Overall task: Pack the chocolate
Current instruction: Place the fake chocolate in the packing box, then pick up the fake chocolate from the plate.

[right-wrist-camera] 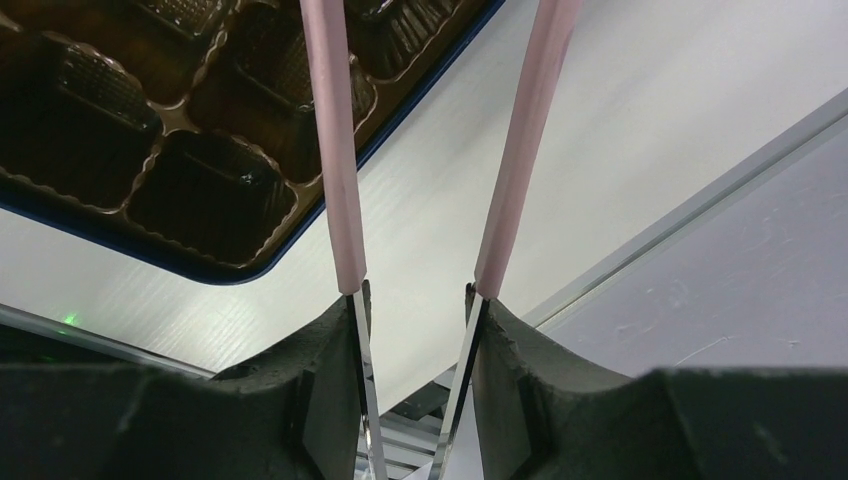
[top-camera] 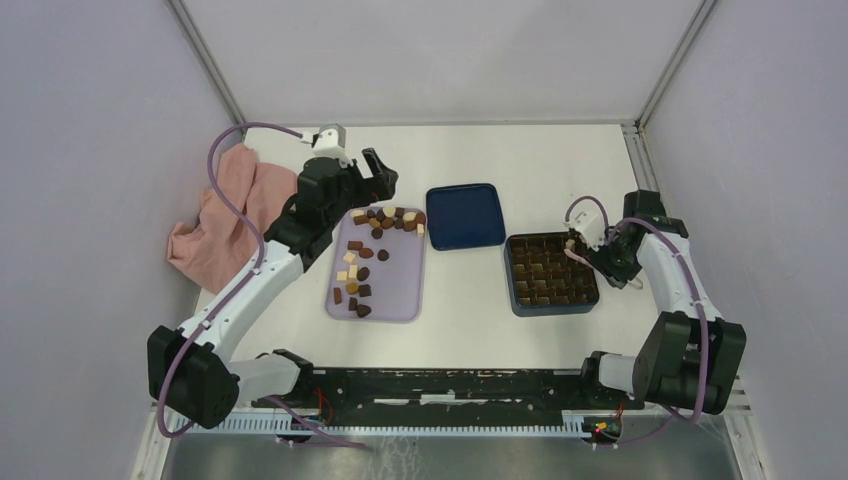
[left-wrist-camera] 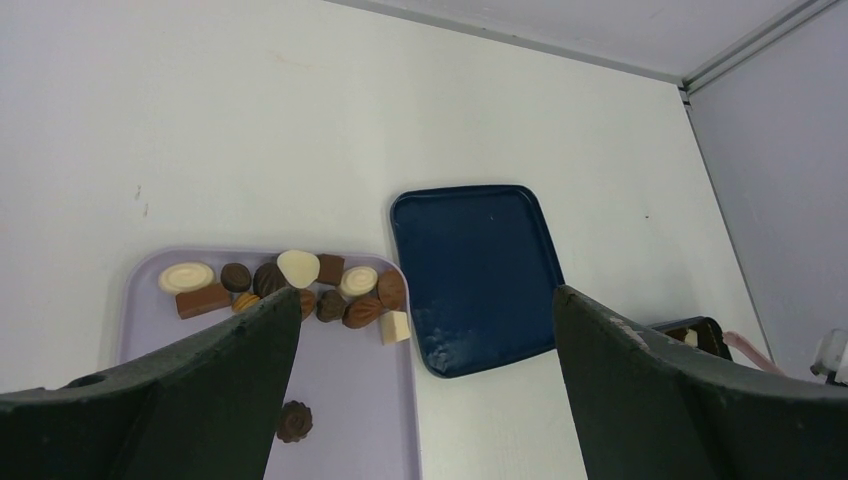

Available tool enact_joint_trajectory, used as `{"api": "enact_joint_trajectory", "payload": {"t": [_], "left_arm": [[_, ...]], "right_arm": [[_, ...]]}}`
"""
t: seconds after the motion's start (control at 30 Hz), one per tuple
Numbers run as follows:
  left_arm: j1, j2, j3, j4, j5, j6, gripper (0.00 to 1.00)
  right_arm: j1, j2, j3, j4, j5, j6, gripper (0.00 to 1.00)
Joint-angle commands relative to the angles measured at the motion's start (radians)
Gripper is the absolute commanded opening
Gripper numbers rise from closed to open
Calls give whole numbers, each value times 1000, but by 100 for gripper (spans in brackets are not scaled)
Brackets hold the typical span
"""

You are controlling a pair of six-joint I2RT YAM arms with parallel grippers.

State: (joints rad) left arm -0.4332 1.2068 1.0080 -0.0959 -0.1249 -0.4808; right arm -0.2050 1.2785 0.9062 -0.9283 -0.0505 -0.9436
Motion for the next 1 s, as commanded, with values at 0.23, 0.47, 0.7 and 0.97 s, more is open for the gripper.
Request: {"api": "enact_joint_trajectory", "payload": {"t": [0.23, 0.47, 0.7, 0.97], "left_arm": [[5, -36, 15, 13, -12, 24, 100], [28, -67, 11, 32, 17, -50, 100], [134, -106, 59, -3, 212, -149, 100], [133, -163, 111, -350, 62, -111, 100]], "right_arm": [[-4, -6, 66, 18, -48, 8, 43], [7, -19, 180, -45, -266, -23, 41], [263, -7, 226, 9, -336, 42, 40], [629, 91, 238, 131, -393, 114, 41]]}}
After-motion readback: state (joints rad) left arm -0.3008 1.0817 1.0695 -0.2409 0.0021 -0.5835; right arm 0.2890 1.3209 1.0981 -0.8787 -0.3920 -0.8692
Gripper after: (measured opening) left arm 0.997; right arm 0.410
